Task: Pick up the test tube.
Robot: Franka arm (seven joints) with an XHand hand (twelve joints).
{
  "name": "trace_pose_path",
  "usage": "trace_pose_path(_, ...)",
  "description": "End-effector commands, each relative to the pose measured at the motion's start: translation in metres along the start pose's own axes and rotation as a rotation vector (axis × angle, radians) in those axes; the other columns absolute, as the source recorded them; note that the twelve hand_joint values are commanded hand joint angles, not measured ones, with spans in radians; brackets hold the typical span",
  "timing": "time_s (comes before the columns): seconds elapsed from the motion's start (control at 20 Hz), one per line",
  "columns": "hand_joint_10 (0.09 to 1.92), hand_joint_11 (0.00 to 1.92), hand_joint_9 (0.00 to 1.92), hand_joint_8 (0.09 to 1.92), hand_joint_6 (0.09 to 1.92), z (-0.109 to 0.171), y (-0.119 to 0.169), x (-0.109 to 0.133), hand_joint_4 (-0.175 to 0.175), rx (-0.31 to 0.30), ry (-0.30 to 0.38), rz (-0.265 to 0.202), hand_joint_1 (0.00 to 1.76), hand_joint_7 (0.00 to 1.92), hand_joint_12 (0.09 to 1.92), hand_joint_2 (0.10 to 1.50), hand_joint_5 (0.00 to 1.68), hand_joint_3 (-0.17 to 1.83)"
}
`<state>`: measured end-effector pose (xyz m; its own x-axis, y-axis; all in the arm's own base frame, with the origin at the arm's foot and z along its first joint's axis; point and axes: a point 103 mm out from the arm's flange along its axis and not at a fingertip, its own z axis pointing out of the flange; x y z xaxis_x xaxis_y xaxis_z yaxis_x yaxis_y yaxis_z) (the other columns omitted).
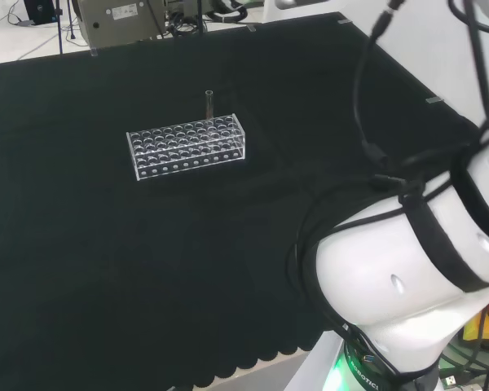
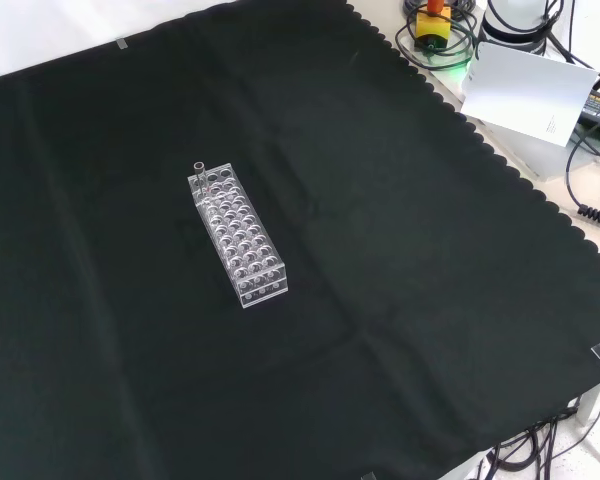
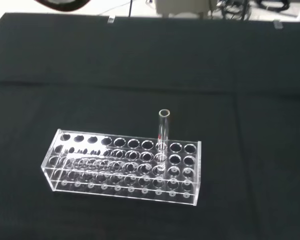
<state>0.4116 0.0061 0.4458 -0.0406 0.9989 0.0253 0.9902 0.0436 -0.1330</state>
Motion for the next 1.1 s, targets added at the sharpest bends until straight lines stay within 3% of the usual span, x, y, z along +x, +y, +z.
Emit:
trace_pose_path(0.05,0.93,0.26,0.33,0.9,0.1,0.021,0.069,0.003,-0.105,0.088,0.01,-0.068,0.76,0.34,1.54,0.8,0.36,0.39)
trace_pose_path(0.6,0.9,0.3,0.38,0.9,0.11,0.07,0.131,-0.015,-0.111,0.215,0.037,-0.048,0.79,0.37,1.51,0.79,0.37,0.41)
trace_pose_path(1.1,0.9,0.32,0.41,0.9,0.12,0.11,0.162,-0.03,-0.115,0.308,0.062,-0.035,0.81,0.4,1.51,0.79,0.39,0.42)
